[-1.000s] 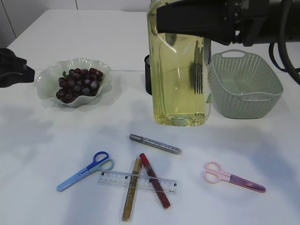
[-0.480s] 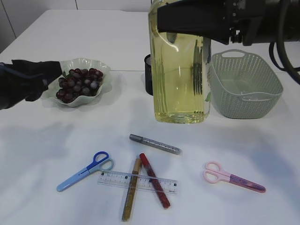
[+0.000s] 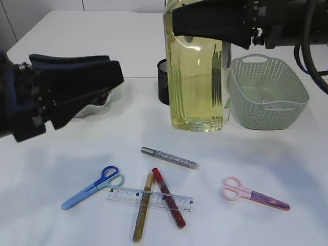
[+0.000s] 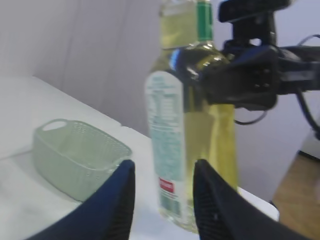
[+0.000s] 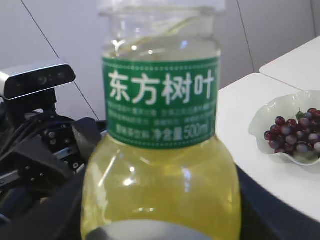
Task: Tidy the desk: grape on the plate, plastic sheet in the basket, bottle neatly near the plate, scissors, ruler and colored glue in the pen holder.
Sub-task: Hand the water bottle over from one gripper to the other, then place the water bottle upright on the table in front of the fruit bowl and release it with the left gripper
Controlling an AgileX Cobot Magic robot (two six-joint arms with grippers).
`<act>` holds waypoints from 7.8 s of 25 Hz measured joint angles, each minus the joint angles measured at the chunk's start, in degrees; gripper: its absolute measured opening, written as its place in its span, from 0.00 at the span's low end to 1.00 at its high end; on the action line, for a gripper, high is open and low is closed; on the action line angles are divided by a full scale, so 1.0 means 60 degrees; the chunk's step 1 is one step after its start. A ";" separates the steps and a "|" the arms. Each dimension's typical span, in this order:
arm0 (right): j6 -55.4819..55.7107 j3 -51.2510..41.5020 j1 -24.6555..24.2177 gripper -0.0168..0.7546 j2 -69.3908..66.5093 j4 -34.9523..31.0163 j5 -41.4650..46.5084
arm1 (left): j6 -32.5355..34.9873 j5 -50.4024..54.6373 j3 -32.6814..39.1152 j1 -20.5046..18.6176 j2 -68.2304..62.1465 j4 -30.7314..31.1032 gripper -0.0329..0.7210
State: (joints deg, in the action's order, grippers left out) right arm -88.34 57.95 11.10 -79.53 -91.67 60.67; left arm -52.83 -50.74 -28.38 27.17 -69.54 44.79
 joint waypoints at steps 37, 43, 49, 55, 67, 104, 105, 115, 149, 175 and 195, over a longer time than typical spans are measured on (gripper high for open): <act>-0.1191 0.0000 0.0000 0.64 0.0000 -0.0350 0.0900 | -0.1117 -0.1852 -0.1852 0.0015 -0.2300 0.2100 0.93; -0.1191 0.0000 0.0000 0.64 0.0000 -0.0350 0.0906 | -0.1500 -0.1945 -0.2592 0.0015 -0.2972 0.2524 0.93; -0.1195 0.0000 0.0000 0.64 0.0000 -0.0350 0.0873 | -0.1966 -0.2618 -0.3316 0.0066 -0.3767 0.2827 0.93; -0.1206 0.0000 0.0000 0.64 0.0000 -0.0508 0.0940 | -0.2047 -0.2636 -0.3403 0.0626 -0.4195 0.2830 0.91; -0.1192 0.0000 0.0000 0.64 0.0000 -0.0521 0.1036 | -0.2721 -0.1803 -0.4614 0.0843 -0.4297 0.4422 0.84; -0.1177 0.0000 0.0000 0.64 0.0136 -0.0222 0.1042 | -0.3516 -0.1964 -0.4874 0.0843 -0.4319 0.4214 0.66; -0.1177 0.0000 0.0000 0.65 0.0136 -0.0222 0.1042 | -0.3516 -0.1964 -0.4874 0.0858 -0.4319 0.4214 0.66; -0.1177 0.0015 0.0000 0.80 0.0136 -0.0273 0.1040 | -0.3496 -0.1762 -0.4874 0.0817 -0.4319 0.4574 0.63; 1.1034 0.0112 0.0000 0.79 0.0380 1.1529 -0.1027 | -0.3796 -0.1700 -0.4794 -0.3241 -0.3397 0.7525 0.63; 1.2964 0.0112 0.0000 0.75 0.0405 1.5017 -0.0012 | -0.0445 -0.1366 -0.4676 -0.3309 -0.4607 0.5609 0.63; 1.2944 0.0112 0.0000 0.75 0.0405 1.4978 0.0317 | 0.2750 -0.2067 -0.4676 -0.3309 -0.7337 0.2877 0.63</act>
State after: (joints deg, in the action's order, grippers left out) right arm -10.68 58.62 11.10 -77.10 -1.80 62.57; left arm -36.33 -63.14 -56.43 7.32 -113.56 62.05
